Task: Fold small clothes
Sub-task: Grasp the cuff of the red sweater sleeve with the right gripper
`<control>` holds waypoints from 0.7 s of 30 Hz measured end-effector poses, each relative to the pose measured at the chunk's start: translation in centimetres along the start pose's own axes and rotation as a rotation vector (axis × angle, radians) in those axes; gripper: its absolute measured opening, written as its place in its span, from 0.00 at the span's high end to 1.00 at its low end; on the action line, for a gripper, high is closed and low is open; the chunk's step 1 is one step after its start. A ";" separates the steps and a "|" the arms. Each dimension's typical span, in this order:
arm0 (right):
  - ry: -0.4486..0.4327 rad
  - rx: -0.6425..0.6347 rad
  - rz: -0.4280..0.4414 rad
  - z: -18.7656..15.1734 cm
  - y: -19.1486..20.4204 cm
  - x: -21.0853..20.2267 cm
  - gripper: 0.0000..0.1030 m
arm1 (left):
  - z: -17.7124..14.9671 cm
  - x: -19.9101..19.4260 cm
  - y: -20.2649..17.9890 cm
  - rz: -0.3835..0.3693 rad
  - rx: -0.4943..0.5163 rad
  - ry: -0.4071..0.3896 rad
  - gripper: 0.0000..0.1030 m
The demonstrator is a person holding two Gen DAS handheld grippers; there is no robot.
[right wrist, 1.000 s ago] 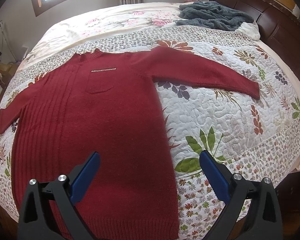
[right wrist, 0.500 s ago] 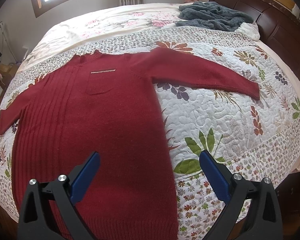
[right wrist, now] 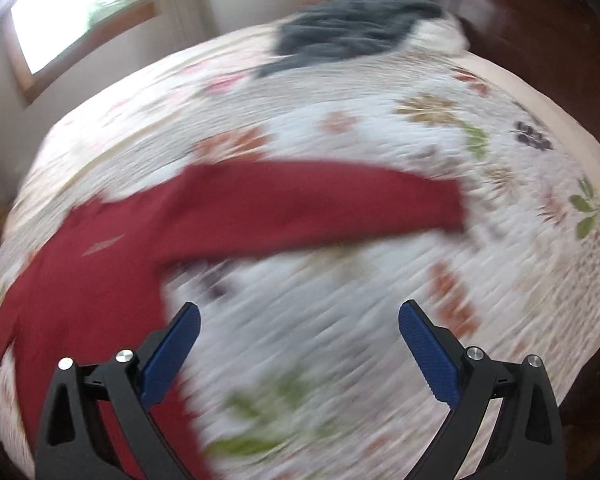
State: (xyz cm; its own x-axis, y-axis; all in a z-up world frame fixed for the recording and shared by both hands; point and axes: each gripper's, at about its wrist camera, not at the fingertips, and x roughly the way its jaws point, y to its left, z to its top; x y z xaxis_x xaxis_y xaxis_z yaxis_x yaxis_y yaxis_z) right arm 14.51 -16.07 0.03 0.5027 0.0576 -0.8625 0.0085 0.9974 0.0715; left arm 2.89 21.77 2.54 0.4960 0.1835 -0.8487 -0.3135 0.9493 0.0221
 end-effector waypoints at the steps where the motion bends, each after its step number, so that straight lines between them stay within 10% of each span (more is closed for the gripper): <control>1: 0.026 0.039 -0.025 2.4 -3.2 2.1 0.04 | 1.0 0.7 -0.9 -0.007 0.002 -0.005 0.03; 5: 0.092 0.086 -0.102 7.2 -10.4 8.1 0.07 | 5.7 4.4 -5.2 -0.020 0.016 -0.029 0.03; 15: 0.239 0.199 0.047 8.5 -17.2 16.9 0.35 | 8.8 10.0 -10.6 -0.028 0.027 -0.005 0.03; 18: 0.222 0.189 0.085 8.5 -17.0 16.4 0.84 | 8.5 10.1 -10.9 -0.012 0.053 -0.009 0.03; 21: 0.204 0.166 0.084 9.3 -16.4 15.3 0.94 | 8.4 9.8 -10.6 -0.023 0.047 -0.009 0.03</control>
State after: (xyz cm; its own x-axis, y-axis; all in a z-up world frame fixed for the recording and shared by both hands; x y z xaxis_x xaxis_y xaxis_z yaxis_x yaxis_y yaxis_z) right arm 30.04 -31.91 -9.66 0.3234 0.1637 -0.9320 0.1246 0.9690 0.2134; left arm 17.82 15.68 -1.57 0.5099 0.1632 -0.8446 -0.2635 0.9643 0.0273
